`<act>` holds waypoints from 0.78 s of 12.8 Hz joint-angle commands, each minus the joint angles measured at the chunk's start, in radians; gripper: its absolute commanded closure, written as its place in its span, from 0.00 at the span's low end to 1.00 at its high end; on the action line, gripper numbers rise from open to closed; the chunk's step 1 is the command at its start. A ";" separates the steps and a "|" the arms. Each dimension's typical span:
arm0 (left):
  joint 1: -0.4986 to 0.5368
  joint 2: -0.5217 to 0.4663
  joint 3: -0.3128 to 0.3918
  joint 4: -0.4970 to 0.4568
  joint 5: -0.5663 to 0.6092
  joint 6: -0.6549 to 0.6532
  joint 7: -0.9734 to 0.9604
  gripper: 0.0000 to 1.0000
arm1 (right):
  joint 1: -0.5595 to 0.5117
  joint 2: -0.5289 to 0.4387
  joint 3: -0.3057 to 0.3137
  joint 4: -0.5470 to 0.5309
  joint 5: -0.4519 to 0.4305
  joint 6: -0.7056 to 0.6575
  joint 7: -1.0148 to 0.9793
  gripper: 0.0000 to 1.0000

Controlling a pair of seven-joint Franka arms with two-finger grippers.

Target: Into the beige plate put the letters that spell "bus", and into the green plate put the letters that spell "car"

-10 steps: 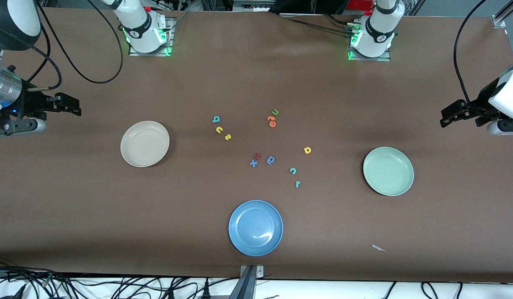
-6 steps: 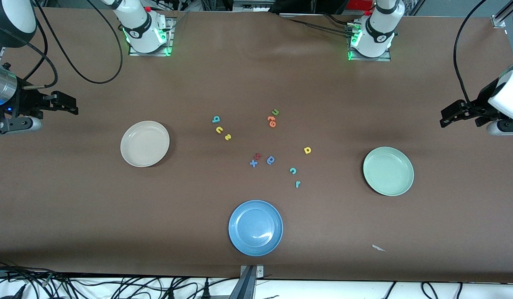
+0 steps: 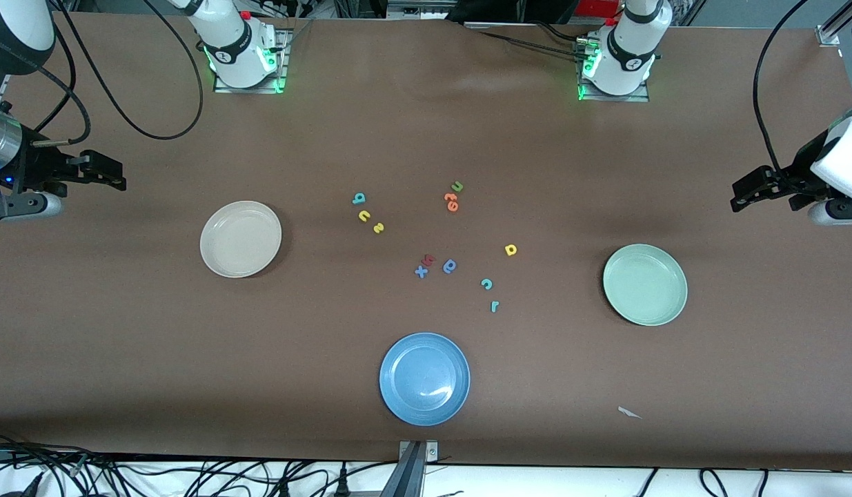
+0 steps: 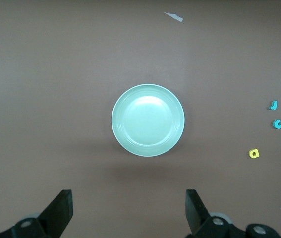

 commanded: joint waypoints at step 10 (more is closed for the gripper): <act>-0.003 -0.006 -0.003 -0.006 0.027 0.009 0.014 0.00 | -0.002 0.016 0.005 0.033 0.010 0.015 0.024 0.00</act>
